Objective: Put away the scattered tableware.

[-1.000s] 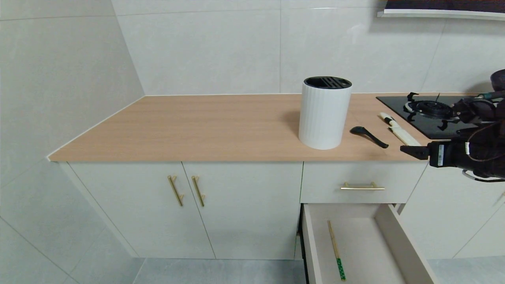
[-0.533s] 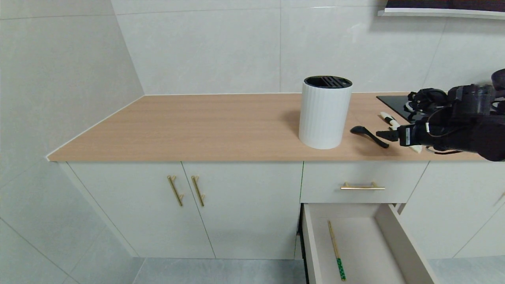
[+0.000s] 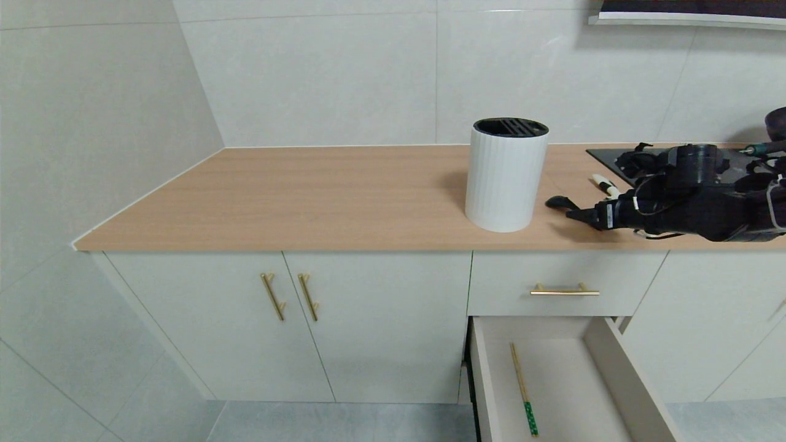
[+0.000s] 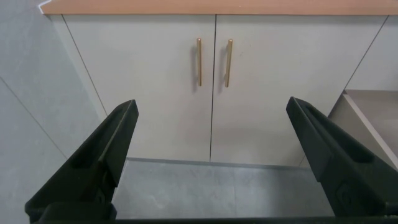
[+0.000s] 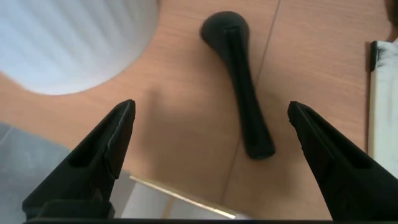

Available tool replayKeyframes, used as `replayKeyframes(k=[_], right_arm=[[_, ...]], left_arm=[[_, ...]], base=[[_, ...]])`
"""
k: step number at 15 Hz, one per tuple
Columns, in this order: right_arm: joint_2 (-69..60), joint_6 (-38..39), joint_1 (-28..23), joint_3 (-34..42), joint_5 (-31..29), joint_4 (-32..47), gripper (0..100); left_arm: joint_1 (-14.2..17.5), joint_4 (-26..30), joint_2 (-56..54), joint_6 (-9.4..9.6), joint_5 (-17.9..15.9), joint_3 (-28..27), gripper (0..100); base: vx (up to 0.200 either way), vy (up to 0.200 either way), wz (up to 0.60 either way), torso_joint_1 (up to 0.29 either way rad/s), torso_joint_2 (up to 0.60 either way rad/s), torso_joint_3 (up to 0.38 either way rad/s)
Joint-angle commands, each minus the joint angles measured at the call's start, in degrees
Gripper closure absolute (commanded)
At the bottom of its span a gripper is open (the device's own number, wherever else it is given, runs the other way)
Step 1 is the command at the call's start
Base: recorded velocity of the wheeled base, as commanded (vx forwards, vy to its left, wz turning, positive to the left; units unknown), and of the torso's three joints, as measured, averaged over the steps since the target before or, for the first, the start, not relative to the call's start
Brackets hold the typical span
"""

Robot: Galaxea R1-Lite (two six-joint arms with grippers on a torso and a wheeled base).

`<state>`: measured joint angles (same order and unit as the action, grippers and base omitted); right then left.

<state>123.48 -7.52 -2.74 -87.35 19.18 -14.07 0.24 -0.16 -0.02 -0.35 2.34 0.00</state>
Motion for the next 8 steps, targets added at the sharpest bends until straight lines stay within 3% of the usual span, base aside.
replayKeyframes(k=[1,8], right_arm=[[3.96,0.05,-0.33,-2.83,-0.1,0.01,0],[8.36,0.05,-1.83,-7.14,-0.98,-0.17,0]], left_arm=[[0.02,-0.02,0.02,-0.09,0.03,0.0,0],[0.02,-0.02,0.02,0.0,0.03,0.0,0]], base=[[0.0,0.0,0.0,0.0,0.0,0.0],[0.0,0.0,0.0,0.0,0.0,0.0]])
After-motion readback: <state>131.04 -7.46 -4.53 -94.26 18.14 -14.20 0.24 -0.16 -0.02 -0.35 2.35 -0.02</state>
